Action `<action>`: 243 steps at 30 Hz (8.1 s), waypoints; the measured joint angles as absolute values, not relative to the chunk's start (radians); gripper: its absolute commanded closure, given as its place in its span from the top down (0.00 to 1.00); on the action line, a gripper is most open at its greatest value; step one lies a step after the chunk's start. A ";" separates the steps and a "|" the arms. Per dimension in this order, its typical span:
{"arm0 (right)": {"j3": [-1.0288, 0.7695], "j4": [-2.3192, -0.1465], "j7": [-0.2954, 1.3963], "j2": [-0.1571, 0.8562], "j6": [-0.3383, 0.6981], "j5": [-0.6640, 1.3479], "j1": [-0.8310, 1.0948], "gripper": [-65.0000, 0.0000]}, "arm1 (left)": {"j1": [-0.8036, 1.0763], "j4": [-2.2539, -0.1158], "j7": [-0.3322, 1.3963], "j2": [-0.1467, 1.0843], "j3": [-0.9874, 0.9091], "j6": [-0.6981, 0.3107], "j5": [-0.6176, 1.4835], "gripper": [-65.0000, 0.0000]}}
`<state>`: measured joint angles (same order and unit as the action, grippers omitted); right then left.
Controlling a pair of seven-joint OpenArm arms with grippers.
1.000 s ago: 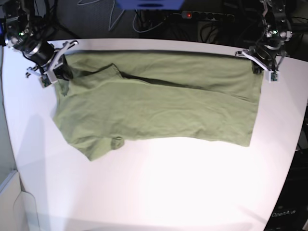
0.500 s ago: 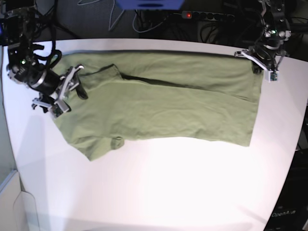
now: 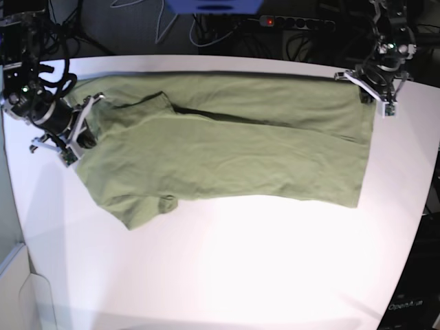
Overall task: Fold the T-shirt properly
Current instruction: 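Release the right gripper and move it to the shirt's hem corner, then grasp the hem corners with both grippers, then lift the hem and fold it over toward the collar with both grippers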
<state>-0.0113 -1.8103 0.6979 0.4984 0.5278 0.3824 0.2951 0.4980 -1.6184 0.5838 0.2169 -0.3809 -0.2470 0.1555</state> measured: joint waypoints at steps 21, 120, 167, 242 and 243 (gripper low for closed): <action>-0.005 -1.810 0.692 0.426 0.531 0.218 0.272 0.00 | 0.483 -1.704 0.749 0.192 -0.456 -0.277 0.141 0.05; 0.292 -0.488 0.292 0.255 0.696 0.211 -0.648 0.01 | -0.241 -1.114 0.756 0.233 -0.534 -0.262 0.108 0.72; 0.287 -0.520 0.291 0.287 0.696 0.208 -0.637 0.01 | -0.165 -1.201 0.616 0.194 -0.411 -0.265 0.111 0.05; -0.162 -1.957 0.459 0.252 0.699 0.215 0.591 0.01 | 0.302 -1.750 0.604 0.155 -0.456 -0.273 0.119 0.05; -0.162 -1.956 0.459 0.252 0.699 0.215 0.591 0.01 | 0.310 -1.762 0.605 0.155 -0.457 -0.273 0.119 0.05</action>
